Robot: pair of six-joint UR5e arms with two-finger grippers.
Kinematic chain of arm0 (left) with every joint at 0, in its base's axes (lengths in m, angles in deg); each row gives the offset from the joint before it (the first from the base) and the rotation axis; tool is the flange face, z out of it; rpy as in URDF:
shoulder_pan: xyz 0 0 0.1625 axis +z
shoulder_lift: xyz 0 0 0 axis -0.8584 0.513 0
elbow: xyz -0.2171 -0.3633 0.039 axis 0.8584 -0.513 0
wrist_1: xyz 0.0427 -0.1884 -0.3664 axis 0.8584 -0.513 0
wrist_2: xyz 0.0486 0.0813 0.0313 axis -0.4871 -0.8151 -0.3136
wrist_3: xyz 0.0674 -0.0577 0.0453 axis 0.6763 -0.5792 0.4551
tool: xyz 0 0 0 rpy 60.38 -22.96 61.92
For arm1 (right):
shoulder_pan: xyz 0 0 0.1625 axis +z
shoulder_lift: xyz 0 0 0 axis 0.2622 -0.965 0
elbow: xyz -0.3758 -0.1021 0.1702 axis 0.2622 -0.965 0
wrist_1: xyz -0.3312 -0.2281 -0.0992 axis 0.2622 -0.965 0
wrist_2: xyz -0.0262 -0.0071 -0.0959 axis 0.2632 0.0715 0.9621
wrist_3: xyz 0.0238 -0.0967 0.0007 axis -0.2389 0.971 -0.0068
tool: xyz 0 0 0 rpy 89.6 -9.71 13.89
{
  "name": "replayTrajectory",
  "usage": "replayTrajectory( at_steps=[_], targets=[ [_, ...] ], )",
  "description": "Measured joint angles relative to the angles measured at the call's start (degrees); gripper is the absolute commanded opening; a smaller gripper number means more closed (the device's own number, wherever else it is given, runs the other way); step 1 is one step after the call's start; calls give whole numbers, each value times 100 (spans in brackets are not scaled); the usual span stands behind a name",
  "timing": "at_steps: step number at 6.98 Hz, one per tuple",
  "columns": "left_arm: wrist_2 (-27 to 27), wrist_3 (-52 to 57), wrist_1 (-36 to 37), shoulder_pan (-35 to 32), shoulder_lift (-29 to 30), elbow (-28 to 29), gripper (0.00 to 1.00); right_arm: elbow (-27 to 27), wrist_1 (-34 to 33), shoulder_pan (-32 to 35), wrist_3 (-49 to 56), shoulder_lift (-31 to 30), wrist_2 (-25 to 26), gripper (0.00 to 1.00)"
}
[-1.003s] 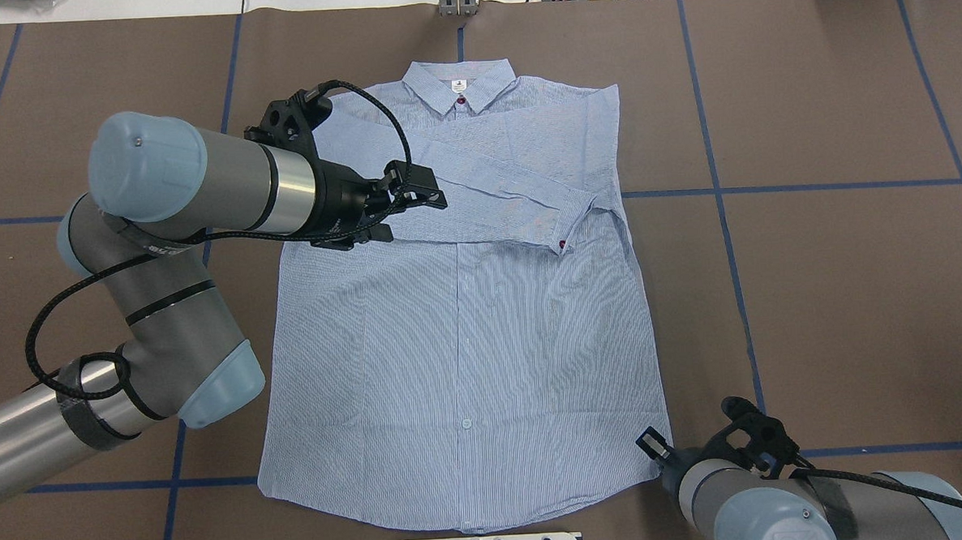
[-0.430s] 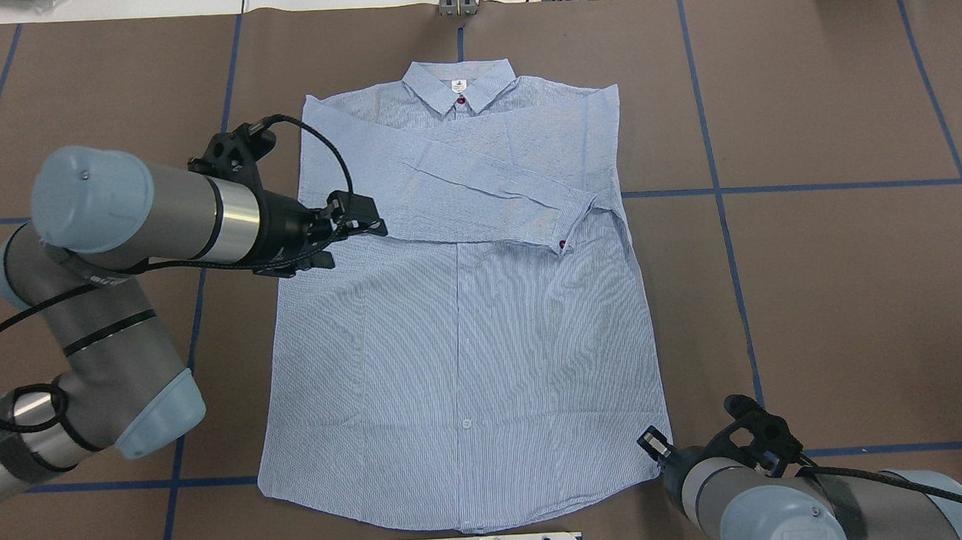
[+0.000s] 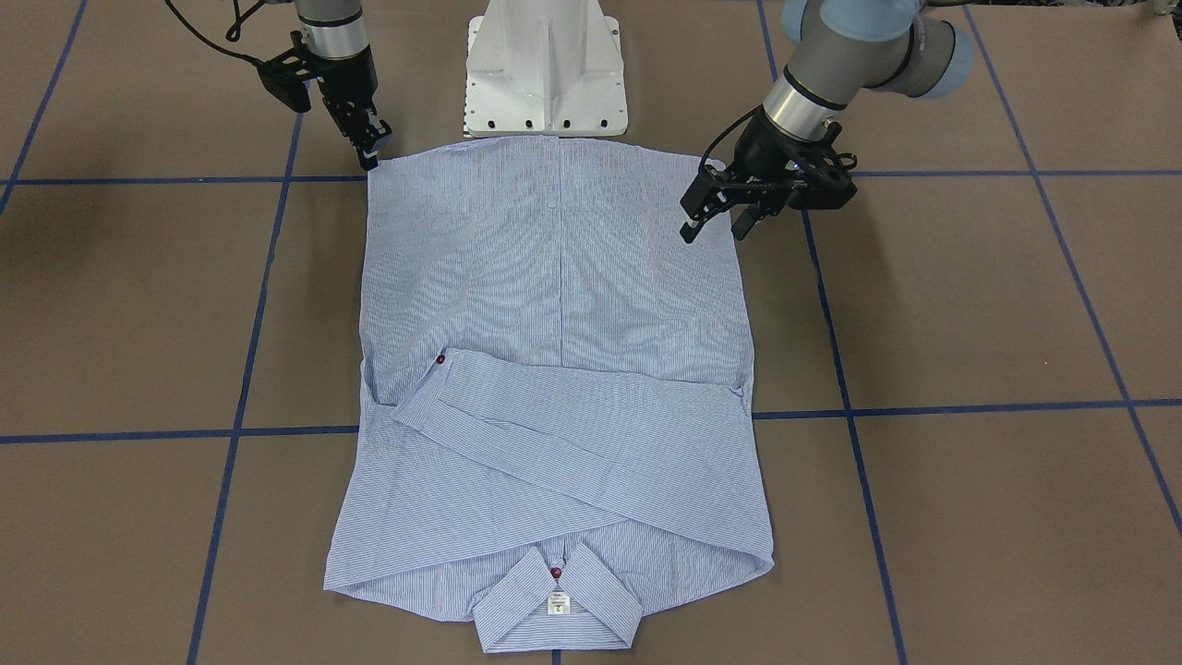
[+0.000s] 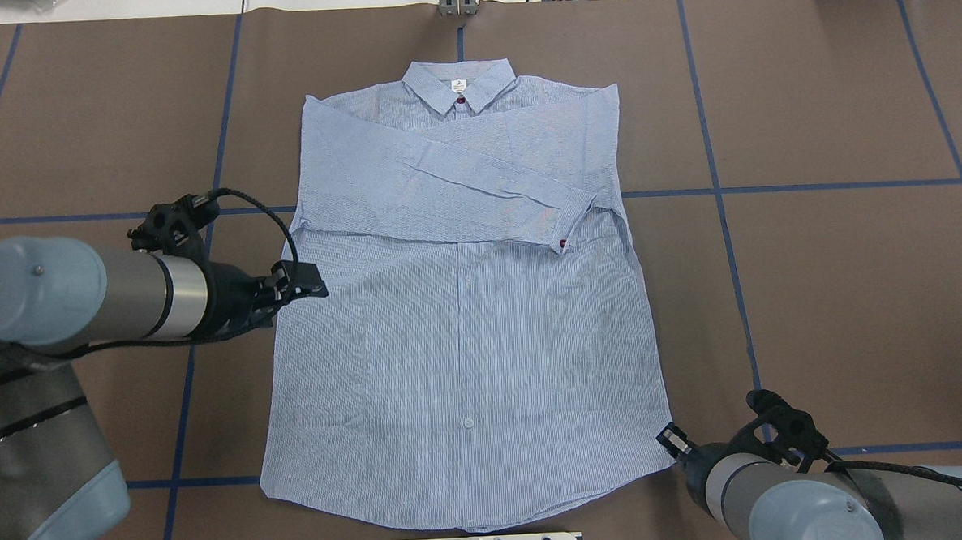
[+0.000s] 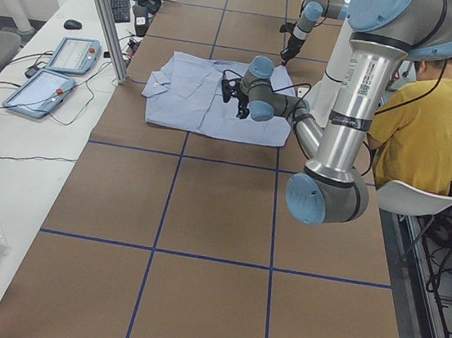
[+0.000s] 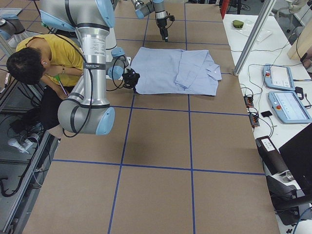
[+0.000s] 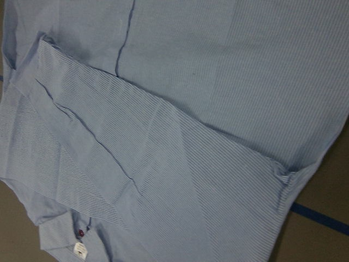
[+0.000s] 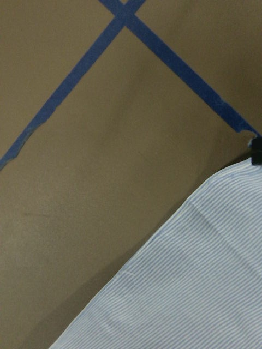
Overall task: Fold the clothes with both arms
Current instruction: 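Lower both grippers to the hem corners nearest the robot and grasp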
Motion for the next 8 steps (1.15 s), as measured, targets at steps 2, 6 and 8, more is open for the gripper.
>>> replayTrajectory(
  at_steps=[2,6,8],
  targets=[
    [-530,-204,164,634,-533,-268,84,34,-4,5,18,-55,-4,0],
    [-1020,-985,520,1711,-682,-322,72,30,-4,2,23,-67,-4,0],
    [-1037,-1096,547,1942,-783,-320,70,25,-3,-7,23,-63,-4,0]
  ],
)
